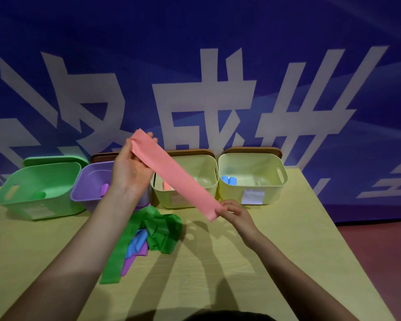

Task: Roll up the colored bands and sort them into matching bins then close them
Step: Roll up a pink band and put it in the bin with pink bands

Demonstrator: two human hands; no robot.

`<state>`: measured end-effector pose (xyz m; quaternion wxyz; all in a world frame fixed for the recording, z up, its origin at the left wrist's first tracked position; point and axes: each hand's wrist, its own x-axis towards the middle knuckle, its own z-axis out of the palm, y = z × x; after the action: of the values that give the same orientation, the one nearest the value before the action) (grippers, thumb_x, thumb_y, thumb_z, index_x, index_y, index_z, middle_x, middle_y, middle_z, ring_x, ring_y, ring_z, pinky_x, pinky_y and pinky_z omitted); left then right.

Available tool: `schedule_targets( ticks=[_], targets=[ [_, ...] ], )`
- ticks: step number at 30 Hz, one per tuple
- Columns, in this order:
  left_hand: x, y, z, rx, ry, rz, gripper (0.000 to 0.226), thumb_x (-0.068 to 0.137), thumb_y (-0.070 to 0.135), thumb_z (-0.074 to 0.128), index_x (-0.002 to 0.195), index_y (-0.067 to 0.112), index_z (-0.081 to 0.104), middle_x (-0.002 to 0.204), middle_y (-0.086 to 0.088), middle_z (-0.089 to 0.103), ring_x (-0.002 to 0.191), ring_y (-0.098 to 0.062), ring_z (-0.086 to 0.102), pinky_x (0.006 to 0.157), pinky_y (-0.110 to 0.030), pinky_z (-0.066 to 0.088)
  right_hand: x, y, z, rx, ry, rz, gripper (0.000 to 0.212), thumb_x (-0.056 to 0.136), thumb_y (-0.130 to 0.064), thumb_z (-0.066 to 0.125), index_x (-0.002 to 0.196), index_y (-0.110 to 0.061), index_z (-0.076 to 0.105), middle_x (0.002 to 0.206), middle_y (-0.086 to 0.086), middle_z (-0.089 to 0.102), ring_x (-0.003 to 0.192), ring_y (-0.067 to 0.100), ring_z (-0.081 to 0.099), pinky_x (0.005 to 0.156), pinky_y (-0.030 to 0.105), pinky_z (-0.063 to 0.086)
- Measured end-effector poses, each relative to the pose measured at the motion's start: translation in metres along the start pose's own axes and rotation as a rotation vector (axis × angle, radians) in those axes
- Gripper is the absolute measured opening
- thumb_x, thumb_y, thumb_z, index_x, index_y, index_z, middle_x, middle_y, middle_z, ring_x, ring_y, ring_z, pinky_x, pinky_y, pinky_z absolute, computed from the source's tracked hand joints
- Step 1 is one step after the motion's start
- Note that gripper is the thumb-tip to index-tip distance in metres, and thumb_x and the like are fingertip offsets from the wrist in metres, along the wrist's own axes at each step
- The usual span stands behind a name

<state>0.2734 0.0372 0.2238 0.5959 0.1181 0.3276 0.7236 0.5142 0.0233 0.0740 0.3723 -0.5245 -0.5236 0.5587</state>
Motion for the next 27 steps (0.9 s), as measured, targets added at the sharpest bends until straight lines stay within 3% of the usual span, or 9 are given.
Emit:
schedule_targets(
  ticks=[4, 7, 10, 14, 17, 19, 22, 24, 27],
  targets=[
    [0.008, 0.001, -0.006, -0.013, 0.043, -0.010, 0.032, 0.102, 0.030, 0.039, 0.118, 0.011, 0.059, 0.093, -0.004, 0.074, 0.097, -0.018, 0.066, 0.073, -0.032, 0.053, -0.002, -0.007, -0.007, 0.274, 0.031, -0.091, 0.027, 0.071, -0.033, 0.073, 0.068, -0.006, 0.066, 0.082, 0.004, 0.063, 0.084, 0.016, 0.061, 0.081, 0.025, 0.044],
    [0.017, 0.003, -0.011, -0.003, 0.097, -0.034, 0.032, 0.102, 0.031, 0.038, 0.110, 0.010, 0.060, 0.082, -0.005, 0.075, 0.091, -0.019, 0.066, 0.069, -0.032, 0.053, -0.002, -0.023, -0.011, 0.565, 0.034, -0.118, 0.020, 0.078, -0.020, 0.063, 0.067, -0.008, 0.051, 0.065, 0.003, 0.045, 0.062, 0.012, 0.045, 0.058, 0.022, 0.038],
    [0.024, 0.004, -0.015, 0.007, 0.138, -0.029, 0.033, 0.102, 0.034, 0.037, 0.111, 0.011, 0.060, 0.078, -0.005, 0.075, 0.088, -0.018, 0.066, 0.065, -0.032, 0.053, -0.005, -0.039, -0.013, 0.620, 0.061, -0.107, 0.028, 0.091, -0.008, 0.056, 0.064, -0.012, 0.049, 0.060, -0.002, 0.042, 0.055, 0.007, 0.042, 0.049, 0.017, 0.039],
    [0.027, 0.007, -0.007, -0.065, 0.093, -0.013, 0.032, 0.102, 0.033, 0.038, 0.108, 0.013, 0.062, 0.086, -0.003, 0.075, 0.096, -0.018, 0.067, 0.072, -0.033, 0.054, -0.004, -0.032, -0.022, 0.192, 0.015, -0.062, 0.030, 0.090, -0.011, 0.063, 0.060, -0.010, 0.054, 0.064, -0.001, 0.056, 0.065, 0.012, 0.055, 0.058, 0.021, 0.048],
    [0.009, -0.004, 0.007, 0.035, -0.033, -0.021, 0.029, 0.102, 0.030, 0.038, 0.109, 0.014, 0.061, 0.092, -0.002, 0.075, 0.096, -0.017, 0.067, 0.078, -0.031, 0.055, -0.002, -0.016, -0.024, -0.120, -0.002, 0.021, 0.020, 0.082, -0.018, 0.073, 0.074, -0.012, 0.056, 0.070, -0.007, 0.063, 0.071, 0.010, 0.059, 0.064, 0.018, 0.047],
    [-0.009, -0.021, 0.016, 0.214, -0.132, -0.023, 0.031, 0.103, 0.028, 0.034, 0.104, 0.014, 0.062, 0.090, -0.002, 0.074, 0.088, -0.015, 0.070, 0.075, -0.028, 0.057, -0.001, -0.015, -0.017, -0.137, 0.067, -0.018, 0.028, 0.079, -0.021, 0.077, 0.101, -0.018, 0.059, 0.093, -0.006, 0.068, 0.089, 0.007, 0.063, 0.077, 0.019, 0.048],
    [-0.033, -0.045, 0.025, 0.441, -0.250, -0.032, 0.035, 0.103, 0.028, 0.033, 0.105, 0.011, 0.063, 0.096, -0.004, 0.073, 0.092, -0.017, 0.070, 0.077, -0.028, 0.056, -0.001, -0.036, -0.004, -0.116, 0.055, -0.236, 0.054, 0.082, -0.031, 0.072, 0.131, -0.026, 0.051, 0.127, -0.011, 0.058, 0.120, -0.003, 0.050, 0.098, 0.022, 0.042],
    [-0.043, -0.055, 0.030, 0.495, -0.269, -0.054, 0.035, 0.102, 0.028, 0.034, 0.106, 0.009, 0.064, 0.099, -0.005, 0.073, 0.095, -0.018, 0.069, 0.080, -0.029, 0.056, -0.006, -0.060, 0.007, -0.006, -0.088, -0.316, 0.049, 0.083, -0.038, 0.063, 0.130, -0.025, 0.054, 0.126, -0.013, 0.059, 0.119, -0.002, 0.051, 0.097, 0.018, 0.042],
    [-0.045, -0.059, 0.032, 0.487, -0.280, -0.047, 0.035, 0.102, 0.026, 0.034, 0.105, 0.008, 0.064, 0.096, -0.006, 0.073, 0.092, -0.018, 0.069, 0.078, -0.028, 0.057, -0.009, -0.081, 0.025, 0.091, -0.195, -0.351, 0.037, 0.085, -0.036, 0.057, 0.105, -0.007, 0.066, 0.098, -0.003, 0.067, 0.091, 0.006, 0.061, 0.083, 0.016, 0.045]
  ],
)
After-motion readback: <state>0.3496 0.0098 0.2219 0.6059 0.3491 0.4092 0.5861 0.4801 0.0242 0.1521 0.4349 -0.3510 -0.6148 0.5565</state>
